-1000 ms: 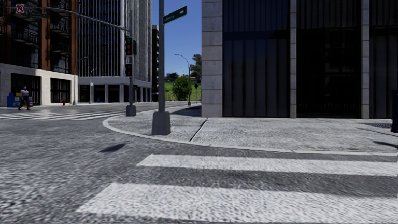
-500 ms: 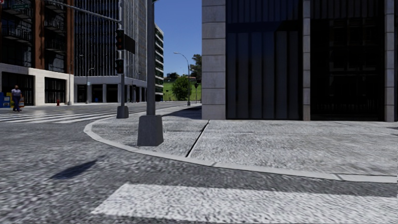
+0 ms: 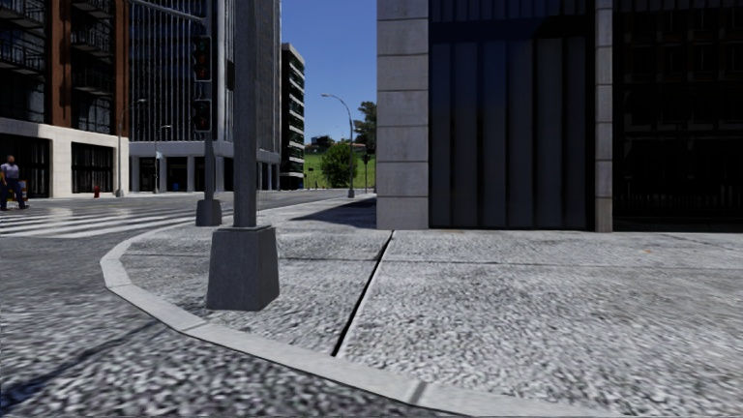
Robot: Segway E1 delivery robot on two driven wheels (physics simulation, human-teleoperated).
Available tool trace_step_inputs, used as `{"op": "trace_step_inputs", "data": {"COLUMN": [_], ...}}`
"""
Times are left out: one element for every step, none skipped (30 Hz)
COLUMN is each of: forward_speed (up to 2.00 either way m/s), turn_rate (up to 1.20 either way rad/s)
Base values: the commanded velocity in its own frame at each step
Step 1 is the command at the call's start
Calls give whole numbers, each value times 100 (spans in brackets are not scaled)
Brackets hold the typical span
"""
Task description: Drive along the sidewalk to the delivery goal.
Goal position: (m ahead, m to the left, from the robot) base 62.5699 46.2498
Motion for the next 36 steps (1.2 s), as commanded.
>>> {"op": "trace_step_inputs", "data": {"forward_speed": [200, 200, 200, 200, 200, 200, 199, 191, 176, 167, 167, 162, 157, 151, 147, 147, 143, 141, 139, 139, 139, 139, 138, 138, 138, 138, 138, 138, 138, 138, 138, 138, 138, 138, 138, 138], "turn_rate": [-29, -29, -29, -30, -30, -30, -23, -3, 0, 0, 0, 0, 0, 0, 0, 0, 0, 0, 0, 0, 0, 0, 0, 9, 9, 16, 19, 24, 29, 29, 31, 33, 35, 39, 39, 44]}}
